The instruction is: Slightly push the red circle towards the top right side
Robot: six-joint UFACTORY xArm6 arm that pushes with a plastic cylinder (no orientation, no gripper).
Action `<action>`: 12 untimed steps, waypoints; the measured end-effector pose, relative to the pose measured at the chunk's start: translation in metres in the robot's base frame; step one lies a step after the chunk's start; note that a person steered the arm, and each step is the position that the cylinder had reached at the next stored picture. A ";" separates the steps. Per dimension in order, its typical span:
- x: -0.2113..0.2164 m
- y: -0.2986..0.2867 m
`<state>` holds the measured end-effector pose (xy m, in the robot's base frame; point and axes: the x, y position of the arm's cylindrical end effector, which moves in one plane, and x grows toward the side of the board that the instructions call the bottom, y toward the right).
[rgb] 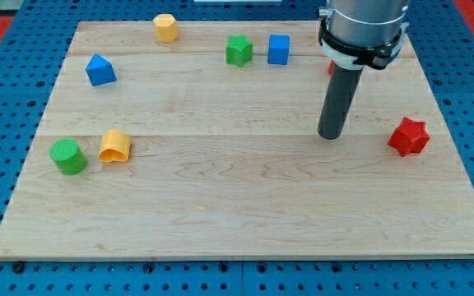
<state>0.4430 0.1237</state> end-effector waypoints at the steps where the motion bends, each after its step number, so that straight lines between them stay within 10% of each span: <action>1: 0.002 -0.081; 7: 0.037 -0.181; 11: -0.147 0.107; 12: -0.151 0.055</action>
